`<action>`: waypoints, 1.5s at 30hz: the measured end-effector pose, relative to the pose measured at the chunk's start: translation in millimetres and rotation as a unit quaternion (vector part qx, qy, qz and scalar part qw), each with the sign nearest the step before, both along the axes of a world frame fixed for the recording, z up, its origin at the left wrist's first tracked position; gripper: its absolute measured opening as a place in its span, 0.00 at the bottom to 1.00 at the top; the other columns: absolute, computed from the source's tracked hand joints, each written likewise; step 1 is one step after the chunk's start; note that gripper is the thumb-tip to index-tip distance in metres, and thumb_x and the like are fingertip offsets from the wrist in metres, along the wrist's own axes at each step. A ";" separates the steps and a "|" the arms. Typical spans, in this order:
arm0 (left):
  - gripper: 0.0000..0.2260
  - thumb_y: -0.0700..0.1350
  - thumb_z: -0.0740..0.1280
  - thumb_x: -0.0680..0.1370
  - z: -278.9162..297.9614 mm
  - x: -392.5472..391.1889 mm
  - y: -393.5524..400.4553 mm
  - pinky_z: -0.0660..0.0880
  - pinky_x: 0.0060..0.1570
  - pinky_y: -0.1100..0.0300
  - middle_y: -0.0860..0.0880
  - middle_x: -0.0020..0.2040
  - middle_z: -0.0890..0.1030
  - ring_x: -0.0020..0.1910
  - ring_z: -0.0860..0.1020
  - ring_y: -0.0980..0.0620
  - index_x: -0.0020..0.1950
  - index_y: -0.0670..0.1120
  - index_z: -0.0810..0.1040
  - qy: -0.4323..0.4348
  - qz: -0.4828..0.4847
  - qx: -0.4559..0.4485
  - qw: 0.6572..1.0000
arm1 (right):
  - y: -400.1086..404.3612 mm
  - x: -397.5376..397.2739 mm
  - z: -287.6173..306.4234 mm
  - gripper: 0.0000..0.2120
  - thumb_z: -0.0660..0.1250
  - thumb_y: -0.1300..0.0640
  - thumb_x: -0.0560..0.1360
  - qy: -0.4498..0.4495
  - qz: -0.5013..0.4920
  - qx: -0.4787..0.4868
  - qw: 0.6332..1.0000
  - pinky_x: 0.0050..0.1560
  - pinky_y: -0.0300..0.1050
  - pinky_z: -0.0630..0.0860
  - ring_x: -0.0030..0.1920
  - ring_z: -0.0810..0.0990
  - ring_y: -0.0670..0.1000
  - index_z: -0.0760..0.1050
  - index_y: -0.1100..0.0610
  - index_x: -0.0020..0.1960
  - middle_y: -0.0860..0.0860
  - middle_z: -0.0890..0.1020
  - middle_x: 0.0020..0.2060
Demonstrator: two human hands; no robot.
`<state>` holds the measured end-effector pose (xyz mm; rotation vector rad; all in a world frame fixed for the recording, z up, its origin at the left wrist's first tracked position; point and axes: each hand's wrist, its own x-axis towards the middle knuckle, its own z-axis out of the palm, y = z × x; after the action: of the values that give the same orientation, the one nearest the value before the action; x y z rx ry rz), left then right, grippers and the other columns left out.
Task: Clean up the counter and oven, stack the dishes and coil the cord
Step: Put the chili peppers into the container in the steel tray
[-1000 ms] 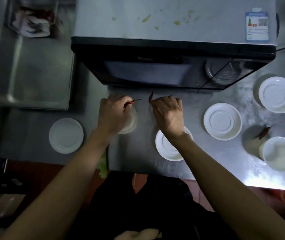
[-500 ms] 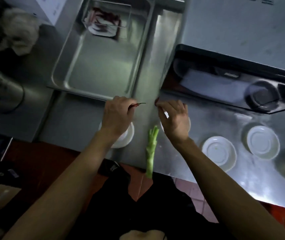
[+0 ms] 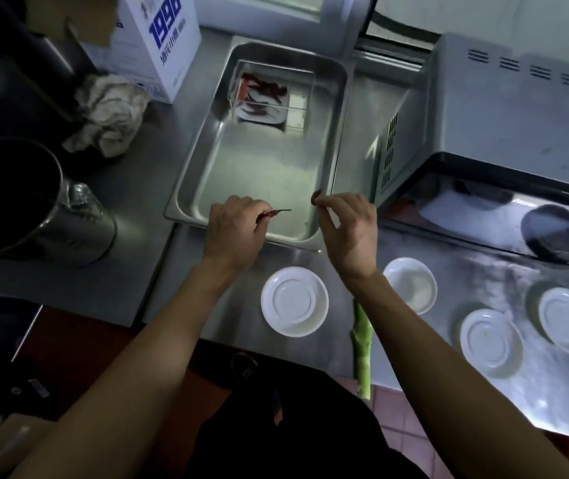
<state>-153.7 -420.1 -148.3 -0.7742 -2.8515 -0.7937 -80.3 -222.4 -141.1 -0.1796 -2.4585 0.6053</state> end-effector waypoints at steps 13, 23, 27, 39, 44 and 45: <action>0.04 0.44 0.68 0.76 6.2 -93.0 21.3 0.74 0.43 0.48 0.48 0.40 0.82 0.41 0.77 0.43 0.48 0.47 0.83 0.003 -0.015 -0.050 0.999 | 22.7 -88.6 -18.8 0.05 0.68 0.59 0.76 0.013 -0.007 -0.045 0.999 0.44 0.57 0.73 0.44 0.79 0.56 0.83 0.54 0.50 0.50 0.84 0.43; 0.04 0.45 0.68 0.78 -4.5 -160.1 34.0 0.75 0.46 0.46 0.50 0.43 0.81 0.43 0.76 0.47 0.51 0.47 0.82 -0.027 -0.017 -0.058 0.998 | 25.6 -137.2 -24.3 0.05 0.70 0.60 0.75 0.010 -0.040 -0.060 0.997 0.46 0.55 0.72 0.45 0.79 0.54 0.83 0.54 0.50 0.48 0.84 0.44; 0.06 0.46 0.69 0.79 -10.8 -194.7 47.6 0.76 0.49 0.46 0.50 0.46 0.82 0.46 0.78 0.49 0.54 0.48 0.82 -0.046 -0.026 -0.051 0.997 | 26.2 -158.5 -24.0 0.06 0.70 0.60 0.76 0.003 -0.061 -0.051 0.997 0.48 0.55 0.72 0.45 0.80 0.52 0.83 0.54 0.50 0.48 0.84 0.44; 0.08 0.47 0.69 0.78 -35.9 -324.8 91.8 0.75 0.54 0.46 0.51 0.51 0.83 0.51 0.79 0.49 0.56 0.52 0.81 -0.041 -0.084 -0.074 0.993 | 42.3 -238.0 -39.3 0.07 0.69 0.60 0.76 -0.038 -0.083 -0.060 0.994 0.54 0.55 0.71 0.51 0.80 0.52 0.82 0.52 0.53 0.47 0.84 0.48; 0.08 0.47 0.68 0.79 -52.0 -347.8 104.1 0.69 0.57 0.47 0.49 0.52 0.83 0.54 0.78 0.47 0.57 0.51 0.81 -0.024 -0.107 -0.116 0.987 | 50.3 -271.2 -55.5 0.06 0.69 0.60 0.77 -0.049 -0.066 -0.068 0.994 0.51 0.56 0.73 0.50 0.81 0.52 0.83 0.54 0.52 0.48 0.84 0.46; 0.08 0.47 0.67 0.79 -56.0 -350.2 104.4 0.68 0.56 0.47 0.49 0.52 0.83 0.55 0.77 0.47 0.57 0.51 0.81 -0.026 -0.108 -0.122 0.986 | 51.9 -277.1 -59.0 0.06 0.69 0.60 0.77 -0.046 -0.059 -0.073 0.995 0.50 0.56 0.73 0.49 0.81 0.52 0.83 0.55 0.51 0.49 0.84 0.46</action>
<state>-504.0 -315.7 -204.3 -1.1248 -2.9835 -0.4944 -357.4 -170.4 -200.0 -0.4155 -2.4702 0.7404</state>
